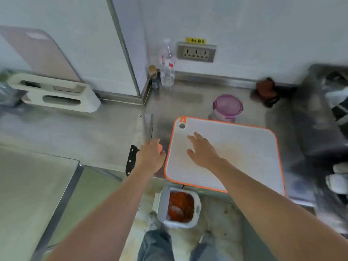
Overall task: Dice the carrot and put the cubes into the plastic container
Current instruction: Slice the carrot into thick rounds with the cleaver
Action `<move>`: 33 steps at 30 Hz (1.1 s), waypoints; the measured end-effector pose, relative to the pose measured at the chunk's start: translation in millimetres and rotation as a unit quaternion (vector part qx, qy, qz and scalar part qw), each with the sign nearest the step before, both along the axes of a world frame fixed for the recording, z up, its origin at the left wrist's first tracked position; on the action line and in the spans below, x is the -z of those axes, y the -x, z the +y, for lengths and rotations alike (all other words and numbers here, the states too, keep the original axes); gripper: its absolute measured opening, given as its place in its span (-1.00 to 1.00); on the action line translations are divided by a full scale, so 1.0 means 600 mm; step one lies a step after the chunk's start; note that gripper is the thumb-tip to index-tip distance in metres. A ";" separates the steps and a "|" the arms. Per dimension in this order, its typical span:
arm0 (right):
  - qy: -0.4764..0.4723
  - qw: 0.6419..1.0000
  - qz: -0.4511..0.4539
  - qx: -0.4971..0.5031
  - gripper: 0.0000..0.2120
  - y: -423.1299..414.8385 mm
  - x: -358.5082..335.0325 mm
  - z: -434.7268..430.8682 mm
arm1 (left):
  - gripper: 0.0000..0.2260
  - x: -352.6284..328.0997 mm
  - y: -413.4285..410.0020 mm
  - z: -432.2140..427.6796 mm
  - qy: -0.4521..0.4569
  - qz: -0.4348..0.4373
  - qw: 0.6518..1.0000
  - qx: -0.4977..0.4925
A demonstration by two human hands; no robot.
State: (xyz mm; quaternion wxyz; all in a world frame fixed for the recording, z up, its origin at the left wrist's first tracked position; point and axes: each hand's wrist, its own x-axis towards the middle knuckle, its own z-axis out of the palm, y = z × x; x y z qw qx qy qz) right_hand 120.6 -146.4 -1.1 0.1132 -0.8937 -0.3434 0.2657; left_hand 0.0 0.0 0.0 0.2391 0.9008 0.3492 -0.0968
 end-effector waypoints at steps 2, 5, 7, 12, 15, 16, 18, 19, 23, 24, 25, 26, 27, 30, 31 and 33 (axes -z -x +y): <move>0.060 0.998 -0.007 0.031 -0.36 0.003 0.021 0.007 | -0.51 0.022 -0.006 0.016 -0.010 -0.001 1.000 -0.004; 0.105 0.992 -0.007 0.072 -0.28 0.016 0.067 -0.002 | -0.45 0.052 -0.005 0.027 -0.012 0.008 1.000 0.011; 0.110 0.991 -0.018 0.073 -0.26 0.024 0.089 -0.008 | -0.41 0.064 -0.007 0.032 -0.013 0.004 1.000 0.015; 0.093 0.991 -0.047 0.086 -0.25 0.026 0.094 -0.011 | -0.36 0.064 -0.016 0.034 -0.003 -0.039 0.999 0.012; 0.090 0.988 -0.084 0.089 -0.38 0.018 0.085 -0.017 | -0.34 0.054 -0.039 0.019 0.039 -0.096 0.995 0.006; 0.081 0.989 -0.086 0.093 -0.44 0.012 0.080 -0.021 | -0.34 0.051 -0.049 0.011 0.048 -0.112 0.992 0.012; 0.048 0.991 -0.061 0.109 -0.52 -0.005 0.068 -0.032 | -0.35 0.050 -0.069 -0.008 0.066 -0.128 0.989 0.033; 0.022 0.991 -0.033 0.127 -0.53 -0.013 0.062 -0.040 | -0.35 0.049 -0.079 -0.019 0.073 -0.132 0.988 0.044; -0.110 0.969 0.062 0.210 -0.57 -0.027 0.045 -0.076 | -0.33 0.045 -0.112 -0.078 0.111 -0.140 0.982 0.060; -0.133 0.964 0.070 0.219 -0.57 -0.026 0.043 -0.084 | -0.32 0.046 -0.118 -0.093 0.120 -0.148 0.980 0.062; -0.148 0.960 0.080 0.226 -0.58 -0.026 0.041 -0.091 | -0.32 0.048 -0.123 -0.106 0.129 -0.155 0.977 0.063; -0.154 0.956 0.092 0.232 -0.59 -0.026 0.039 -0.095 | -0.31 0.051 -0.128 -0.117 0.133 -0.158 0.976 0.064; -0.153 0.954 0.104 0.235 -0.59 -0.028 0.038 -0.099 | -0.31 0.054 -0.131 -0.125 0.133 -0.154 0.977 0.065; -0.130 0.960 0.118 0.218 -0.59 -0.032 0.040 -0.099 | -0.31 0.056 -0.135 -0.134 0.120 -0.135 0.982 0.064; -0.127 0.963 0.113 0.212 -0.59 -0.032 0.040 -0.097 | -0.31 0.056 -0.133 -0.133 0.120 -0.130 0.982 0.067; -0.119 0.967 0.099 0.204 -0.57 -0.032 0.040 -0.089 | -0.32 0.055 -0.124 -0.125 0.123 -0.115 0.983 0.073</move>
